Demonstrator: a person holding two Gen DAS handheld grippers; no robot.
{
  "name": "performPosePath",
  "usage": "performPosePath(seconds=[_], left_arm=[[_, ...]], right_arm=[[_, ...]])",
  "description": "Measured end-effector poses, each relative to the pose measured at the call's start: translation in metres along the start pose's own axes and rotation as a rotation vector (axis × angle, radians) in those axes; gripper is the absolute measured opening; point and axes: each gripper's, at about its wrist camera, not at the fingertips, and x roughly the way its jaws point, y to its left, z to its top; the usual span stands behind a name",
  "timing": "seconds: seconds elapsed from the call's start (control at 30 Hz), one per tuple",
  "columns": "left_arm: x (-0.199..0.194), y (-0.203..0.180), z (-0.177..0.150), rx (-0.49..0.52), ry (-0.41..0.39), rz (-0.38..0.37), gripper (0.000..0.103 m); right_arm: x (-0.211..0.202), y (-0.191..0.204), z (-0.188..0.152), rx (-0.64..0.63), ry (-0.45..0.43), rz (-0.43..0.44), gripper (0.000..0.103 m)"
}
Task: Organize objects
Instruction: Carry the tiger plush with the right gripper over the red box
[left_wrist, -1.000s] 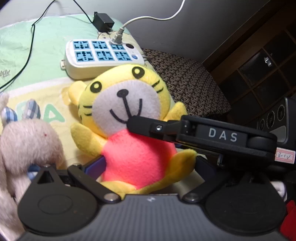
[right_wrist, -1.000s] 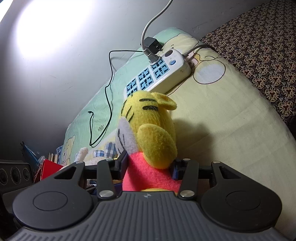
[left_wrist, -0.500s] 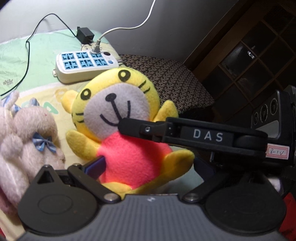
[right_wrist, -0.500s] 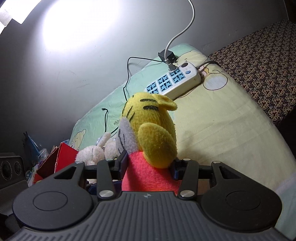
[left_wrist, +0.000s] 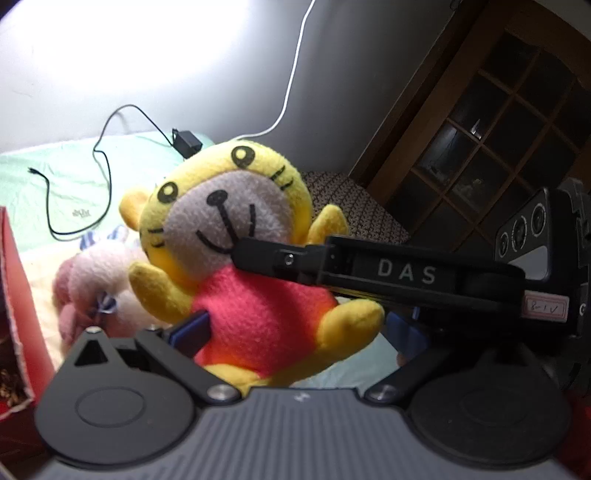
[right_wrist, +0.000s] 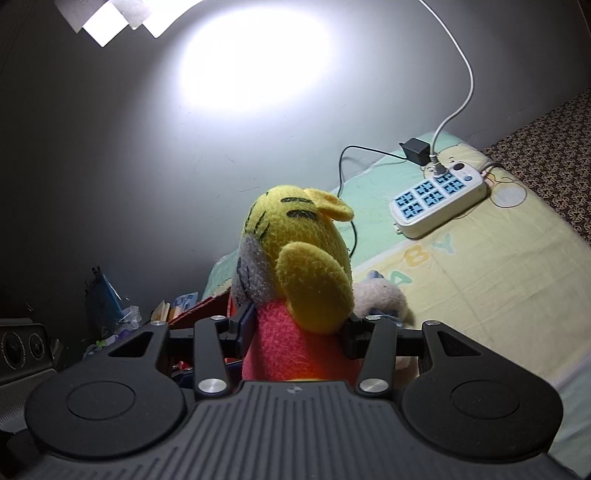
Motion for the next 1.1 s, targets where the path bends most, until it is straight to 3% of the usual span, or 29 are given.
performPosePath(seconds=[0.23, 0.5, 0.67, 0.9, 1.1], left_arm=[[-0.076, 0.03, -0.001, 0.044, -0.092, 0.076, 0.099], [-0.132, 0.084, -0.007, 0.027, -0.126, 0.131, 0.099], [-0.139, 0.125, -0.011, 0.017, -0.122, 0.13, 0.099], [-0.125, 0.176, -0.021, -0.062, -0.054, 0.119, 0.098], [-0.111, 0.186, -0.029, -0.085, -0.013, 0.125, 0.099]], right_arm=[[0.033, 0.06, -0.012, -0.004, -0.017, 0.058, 0.048], [0.08, 0.102, -0.029, -0.013, -0.005, 0.06, 0.048], [0.107, 0.111, -0.042, -0.043, 0.011, 0.03, 0.048], [0.132, 0.112, -0.06, -0.089, 0.037, -0.058, 0.048], [0.143, 0.12, -0.068, -0.16, 0.065, -0.11, 0.049]])
